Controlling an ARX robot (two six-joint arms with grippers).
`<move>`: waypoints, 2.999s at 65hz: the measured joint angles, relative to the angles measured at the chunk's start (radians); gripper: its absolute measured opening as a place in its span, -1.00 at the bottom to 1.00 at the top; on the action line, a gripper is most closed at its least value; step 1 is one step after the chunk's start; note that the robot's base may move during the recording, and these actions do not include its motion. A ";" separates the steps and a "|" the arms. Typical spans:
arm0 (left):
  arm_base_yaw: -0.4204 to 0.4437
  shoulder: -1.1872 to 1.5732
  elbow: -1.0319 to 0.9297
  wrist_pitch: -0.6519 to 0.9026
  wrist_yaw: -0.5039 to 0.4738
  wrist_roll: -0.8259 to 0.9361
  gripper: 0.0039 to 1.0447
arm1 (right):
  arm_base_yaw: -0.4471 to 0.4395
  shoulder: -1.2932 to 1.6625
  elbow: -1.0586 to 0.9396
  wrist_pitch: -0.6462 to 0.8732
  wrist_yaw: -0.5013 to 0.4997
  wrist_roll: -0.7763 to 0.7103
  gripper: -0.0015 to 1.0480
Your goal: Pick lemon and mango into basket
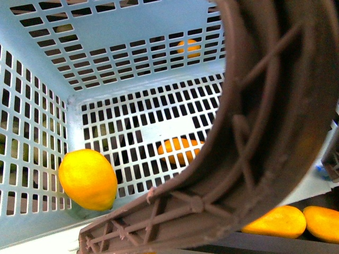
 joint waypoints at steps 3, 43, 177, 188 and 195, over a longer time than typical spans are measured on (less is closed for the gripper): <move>0.000 0.000 0.000 0.000 0.000 0.000 -0.73 | -0.001 0.008 0.009 0.000 -0.003 -0.001 0.83; 0.000 0.000 0.000 0.000 0.000 0.000 -0.73 | 0.010 0.105 0.108 -0.060 -0.118 -0.004 0.83; 0.000 0.000 0.000 0.000 0.000 0.000 -0.73 | 0.449 -1.215 -0.427 0.074 -0.146 -0.206 0.20; 0.000 0.000 0.000 0.000 0.000 0.000 -0.73 | 0.543 -1.194 -0.427 0.066 -0.129 -0.212 0.20; 0.000 0.000 0.000 0.000 0.000 0.000 -0.73 | 0.584 -1.172 -0.427 0.066 -0.126 -0.222 0.20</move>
